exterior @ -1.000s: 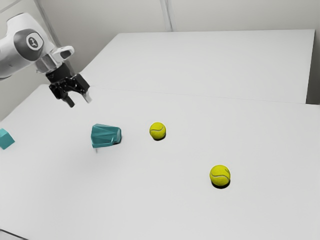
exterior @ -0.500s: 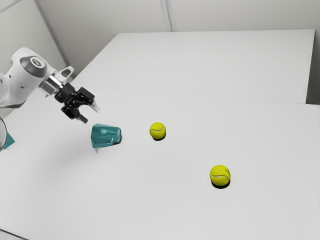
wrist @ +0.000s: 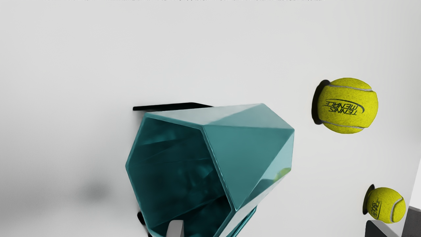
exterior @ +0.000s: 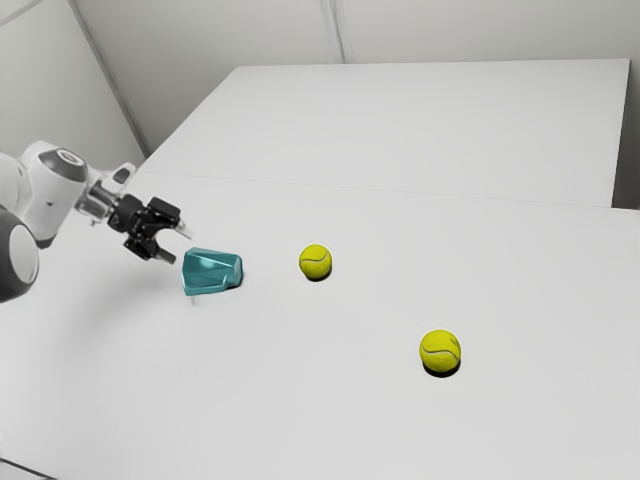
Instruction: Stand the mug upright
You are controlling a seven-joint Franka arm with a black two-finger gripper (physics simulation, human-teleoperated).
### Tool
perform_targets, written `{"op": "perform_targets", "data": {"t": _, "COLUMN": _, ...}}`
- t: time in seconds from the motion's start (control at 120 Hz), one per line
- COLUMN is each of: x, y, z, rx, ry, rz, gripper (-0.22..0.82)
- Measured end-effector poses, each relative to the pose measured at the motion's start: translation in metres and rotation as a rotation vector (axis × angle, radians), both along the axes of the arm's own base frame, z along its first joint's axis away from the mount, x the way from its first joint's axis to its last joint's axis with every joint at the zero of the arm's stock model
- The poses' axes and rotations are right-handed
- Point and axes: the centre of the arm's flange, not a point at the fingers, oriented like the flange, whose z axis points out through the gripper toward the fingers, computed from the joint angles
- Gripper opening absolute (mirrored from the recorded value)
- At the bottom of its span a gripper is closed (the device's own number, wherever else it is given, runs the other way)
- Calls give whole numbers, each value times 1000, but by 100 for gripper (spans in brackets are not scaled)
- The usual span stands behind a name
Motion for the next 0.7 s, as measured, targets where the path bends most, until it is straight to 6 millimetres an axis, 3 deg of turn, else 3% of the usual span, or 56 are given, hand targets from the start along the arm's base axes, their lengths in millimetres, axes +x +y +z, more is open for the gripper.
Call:
{"op": "perform_targets", "data": {"t": 0.467, "x": -2, "y": -29, "z": -42, "rx": -87, "ry": -48, "rz": -82, "gripper": 56}}
{"op": "perform_targets", "data": {"t": 0.7, "x": -5, "y": -35, "z": -43, "rx": -102, "ry": -75, "rz": -95, "gripper": 26}}
